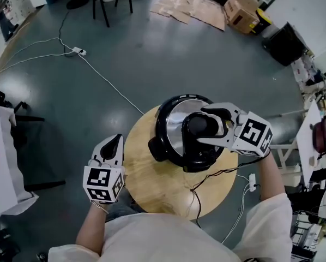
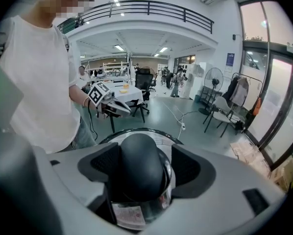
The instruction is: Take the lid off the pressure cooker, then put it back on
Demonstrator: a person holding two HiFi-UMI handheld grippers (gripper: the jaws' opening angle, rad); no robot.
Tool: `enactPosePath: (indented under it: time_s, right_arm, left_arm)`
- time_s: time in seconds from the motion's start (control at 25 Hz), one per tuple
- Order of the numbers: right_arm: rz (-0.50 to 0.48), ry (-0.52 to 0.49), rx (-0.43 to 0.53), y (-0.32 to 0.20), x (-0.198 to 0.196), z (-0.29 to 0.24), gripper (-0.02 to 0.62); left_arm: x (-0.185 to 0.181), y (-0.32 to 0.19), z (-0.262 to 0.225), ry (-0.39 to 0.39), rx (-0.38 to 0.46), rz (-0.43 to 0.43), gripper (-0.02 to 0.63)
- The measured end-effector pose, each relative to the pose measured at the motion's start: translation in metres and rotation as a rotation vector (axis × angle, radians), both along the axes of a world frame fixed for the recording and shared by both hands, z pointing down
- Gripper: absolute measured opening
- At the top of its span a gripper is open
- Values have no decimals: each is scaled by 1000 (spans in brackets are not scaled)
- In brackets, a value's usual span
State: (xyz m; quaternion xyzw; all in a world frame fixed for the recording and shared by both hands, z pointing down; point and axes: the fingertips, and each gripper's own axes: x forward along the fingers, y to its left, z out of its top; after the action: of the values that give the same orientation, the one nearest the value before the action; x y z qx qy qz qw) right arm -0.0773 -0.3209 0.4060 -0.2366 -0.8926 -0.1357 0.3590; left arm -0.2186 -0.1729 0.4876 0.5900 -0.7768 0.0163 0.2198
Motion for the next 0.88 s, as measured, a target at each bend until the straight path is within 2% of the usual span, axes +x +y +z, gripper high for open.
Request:
enactPosePath:
  time_s: [0.24,0.48,0.6,0.72,0.88]
  right_arm:
    - [64,-49,26,-1,6,-17,350]
    - [220,-151,97,-4,22,-44,320]
    - [322,-216,98,-9,39,-57,272]
    - [443,-316,93,-11,59,-74,261]
    - [663,-461,114,-19,100,-92,249]
  left_arm:
    - [3,1,-9,-14,14,21,-11]
    - [14,1,-23,-43,24,76,-11]
    - [25,-4,-33,-63,33,116,-11]
    - [35,-6,-43,-82,47,150,-11]
    - [48,-8,-58,-110,64,202,-11]
